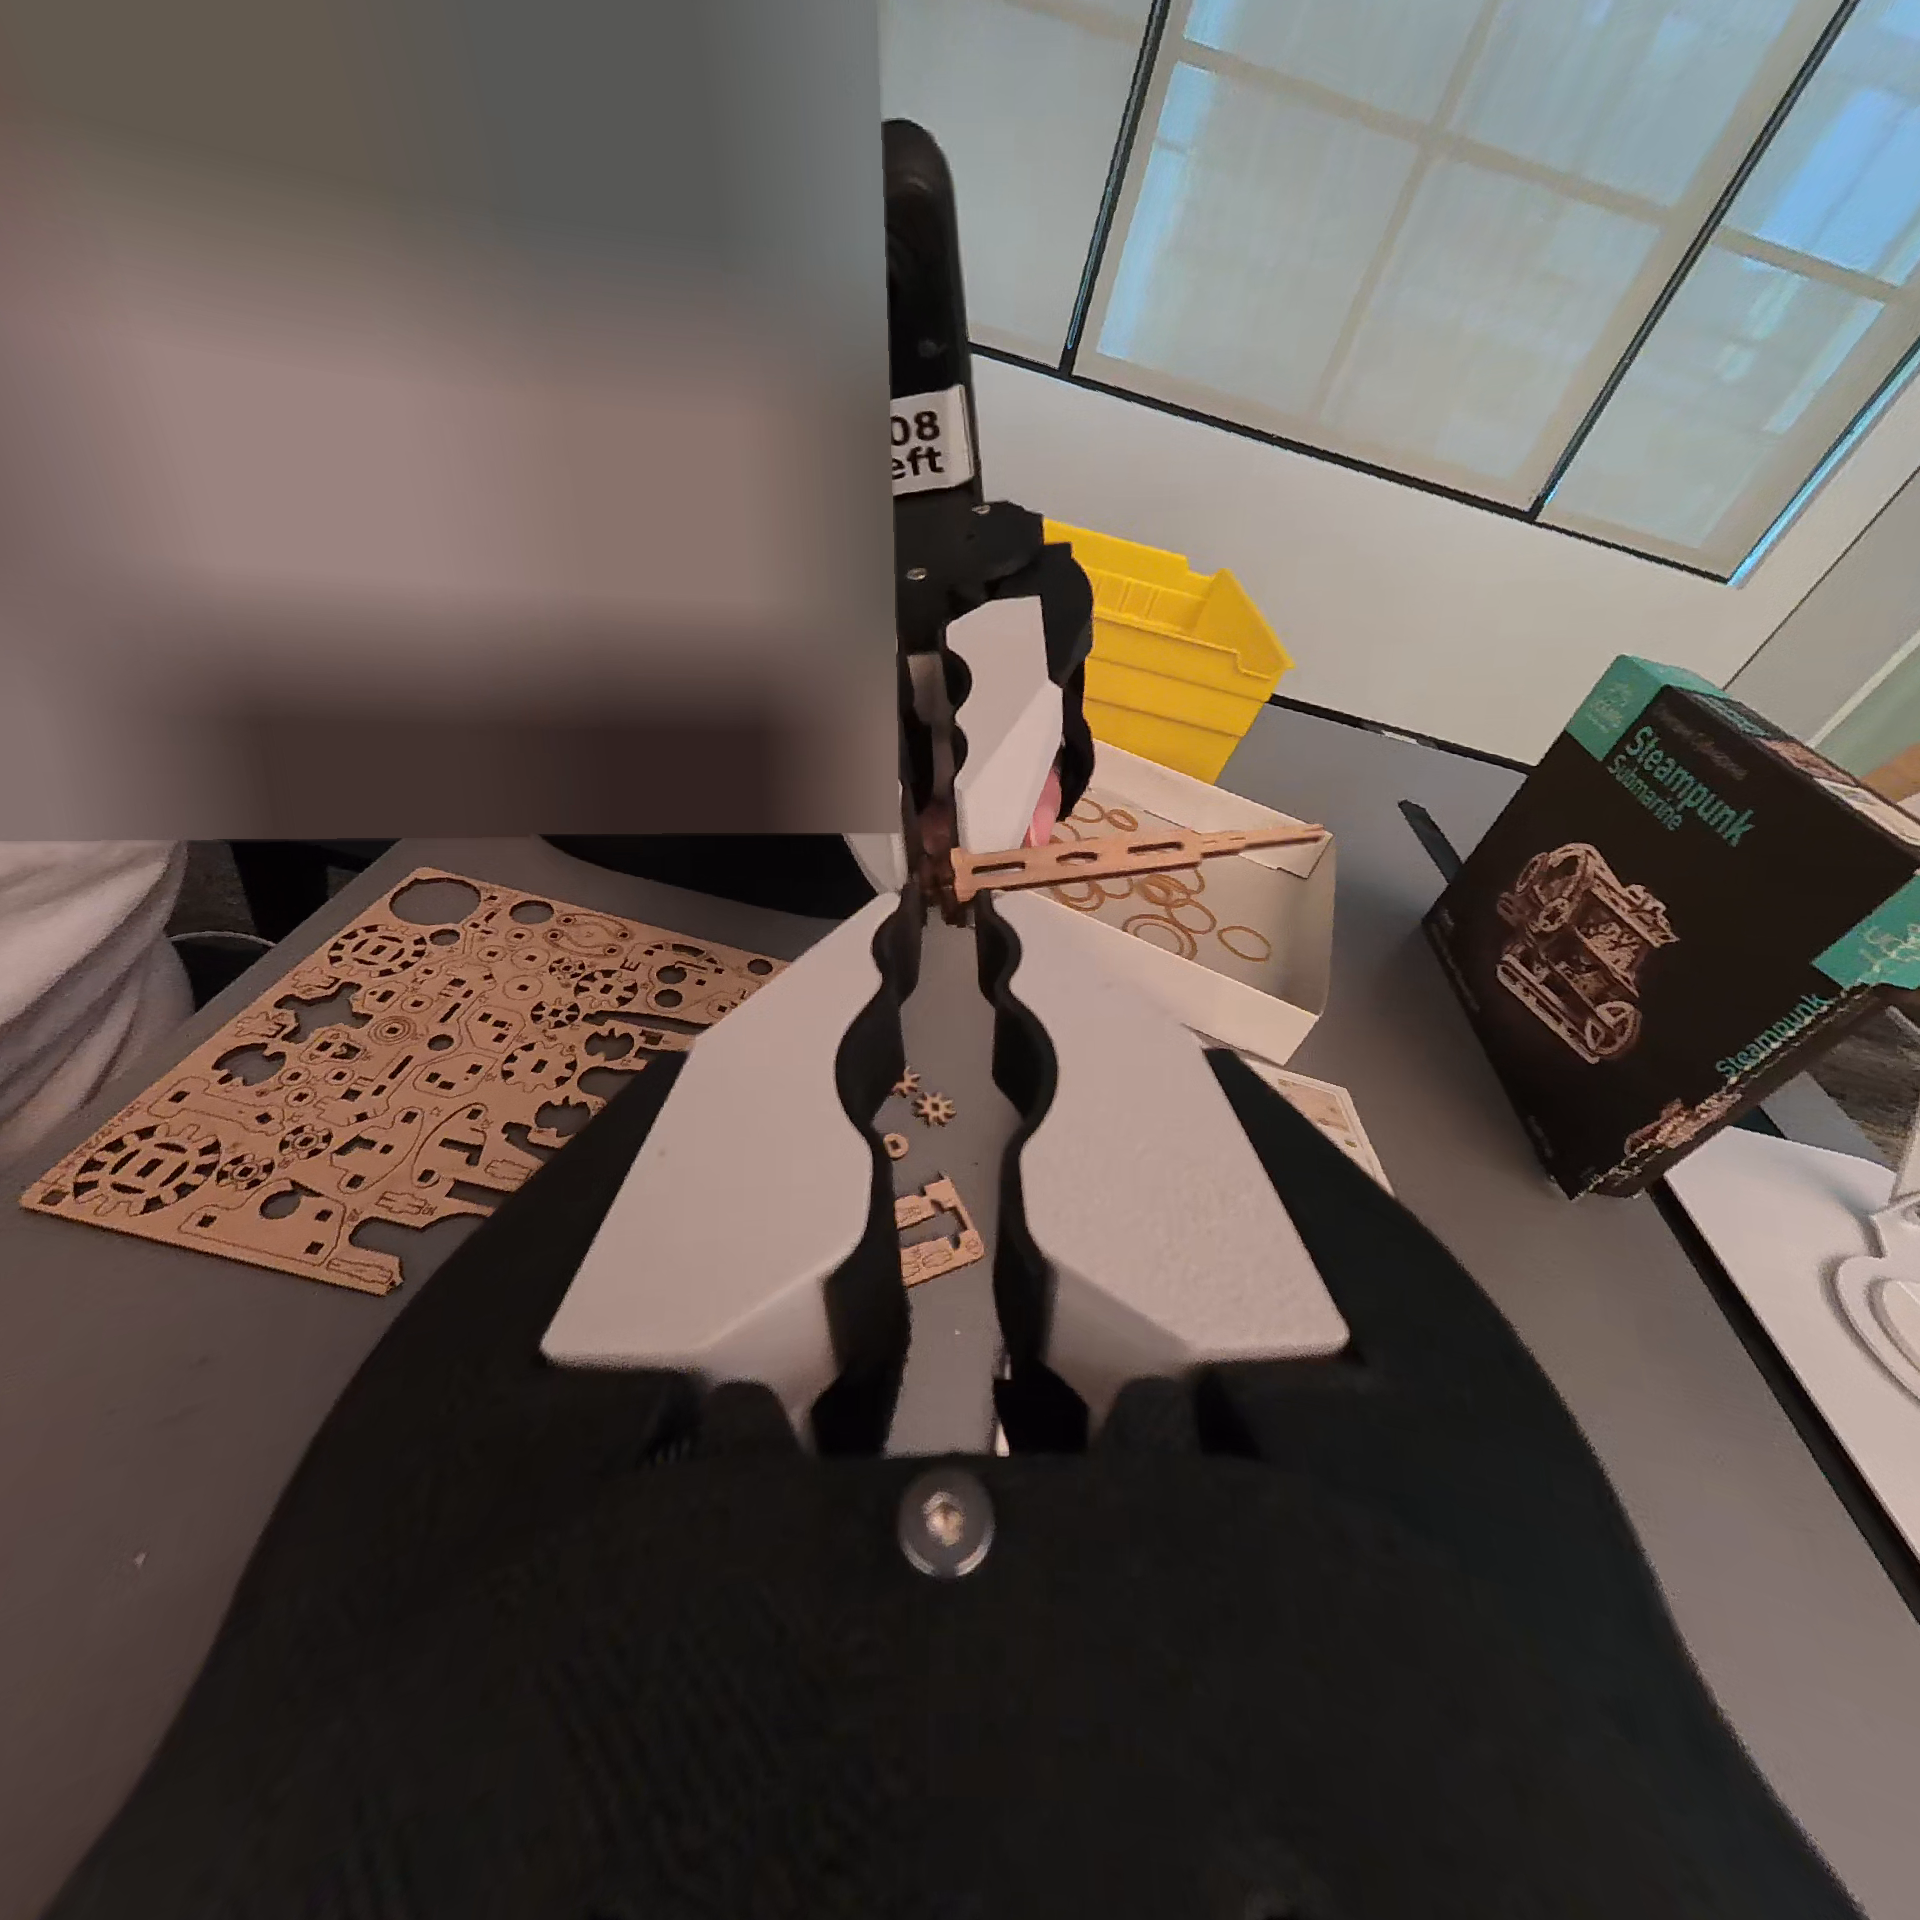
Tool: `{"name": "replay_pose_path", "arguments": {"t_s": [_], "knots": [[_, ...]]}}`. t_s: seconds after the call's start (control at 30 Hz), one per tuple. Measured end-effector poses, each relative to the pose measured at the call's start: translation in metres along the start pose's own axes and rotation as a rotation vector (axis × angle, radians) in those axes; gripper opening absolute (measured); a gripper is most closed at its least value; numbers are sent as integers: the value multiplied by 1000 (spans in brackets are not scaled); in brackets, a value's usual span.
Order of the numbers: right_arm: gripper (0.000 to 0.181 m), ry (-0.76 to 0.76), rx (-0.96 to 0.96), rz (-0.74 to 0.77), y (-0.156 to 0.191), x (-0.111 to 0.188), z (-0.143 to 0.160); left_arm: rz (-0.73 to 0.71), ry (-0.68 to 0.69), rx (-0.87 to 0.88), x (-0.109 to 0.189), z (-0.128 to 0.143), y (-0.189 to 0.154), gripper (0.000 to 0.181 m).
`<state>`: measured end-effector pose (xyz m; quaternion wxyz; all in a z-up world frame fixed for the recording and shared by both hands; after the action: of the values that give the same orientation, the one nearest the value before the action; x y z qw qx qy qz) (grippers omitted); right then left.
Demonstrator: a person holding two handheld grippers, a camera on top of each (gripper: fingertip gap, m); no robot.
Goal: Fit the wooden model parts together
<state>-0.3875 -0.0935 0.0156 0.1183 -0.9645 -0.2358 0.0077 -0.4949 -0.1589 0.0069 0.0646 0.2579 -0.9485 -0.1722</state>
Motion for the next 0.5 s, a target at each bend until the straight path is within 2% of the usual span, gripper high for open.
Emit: {"name": "replay_pose_path", "arguments": {"t_s": [0.17,0.3,0.5], "knots": [[8,13,41,28,1,-1,-1,4,3,17,1,0,1,4],[8,23,110,71,2,1,-4,-32,27,-13,2,3,6,23],[7,100,222,137,0,2,-1,-107,39,-192,6,-2,6,13]]}}
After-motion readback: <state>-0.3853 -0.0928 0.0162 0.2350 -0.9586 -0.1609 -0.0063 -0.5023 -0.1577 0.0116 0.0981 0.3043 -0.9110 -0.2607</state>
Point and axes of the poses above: each gripper's, where its closed fingertips meet, x back along the fingers, z out of its underside, y = z × x across the jaws, the point moved 7 cm from there along x, back along the fingers, and after that the axes turned 5 degrees about -y, right-handed, at the moved point
